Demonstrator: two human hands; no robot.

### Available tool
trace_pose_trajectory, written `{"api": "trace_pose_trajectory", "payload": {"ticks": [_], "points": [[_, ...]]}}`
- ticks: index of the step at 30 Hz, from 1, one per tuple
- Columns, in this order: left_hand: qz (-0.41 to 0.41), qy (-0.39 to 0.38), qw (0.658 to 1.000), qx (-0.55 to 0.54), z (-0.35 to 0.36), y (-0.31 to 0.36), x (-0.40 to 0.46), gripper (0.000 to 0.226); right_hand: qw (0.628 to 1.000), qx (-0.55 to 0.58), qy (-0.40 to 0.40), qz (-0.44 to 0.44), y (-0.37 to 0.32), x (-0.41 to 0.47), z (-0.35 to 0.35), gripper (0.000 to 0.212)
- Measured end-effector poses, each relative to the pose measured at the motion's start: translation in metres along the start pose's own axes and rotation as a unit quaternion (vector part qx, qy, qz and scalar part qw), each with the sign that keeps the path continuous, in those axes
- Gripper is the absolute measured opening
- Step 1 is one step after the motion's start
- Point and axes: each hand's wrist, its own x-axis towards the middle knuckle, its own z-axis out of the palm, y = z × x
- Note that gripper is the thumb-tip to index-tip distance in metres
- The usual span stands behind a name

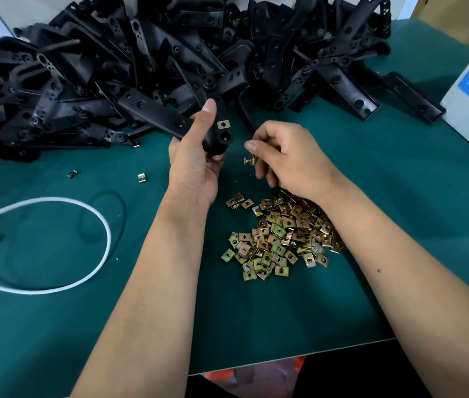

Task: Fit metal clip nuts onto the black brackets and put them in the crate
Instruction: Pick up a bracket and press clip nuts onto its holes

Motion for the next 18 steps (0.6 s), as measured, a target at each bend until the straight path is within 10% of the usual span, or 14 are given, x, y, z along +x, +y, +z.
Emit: {"api": "trace_pose_trajectory", "payload": {"ticks": [5,10,18], "points": [[0.001,-0.012,1.0,0.015,-0.002,0.0,0.002,0.068,0.999,0.011,0.034,0.001,0.004,0.002,-0.004,0.007],[-0.009,-0.094,0.995,0.041,-0.006,0.0,0.005,0.014,0.978,0.197,0.066,-0.005,-0.002,0.003,-0.006,0.016],[-0.032,-0.155,0.985,0.069,-0.011,0.002,0.004,0.021,0.948,0.291,0.127,0.014,-0.007,0.001,-0.001,0.009]]}}
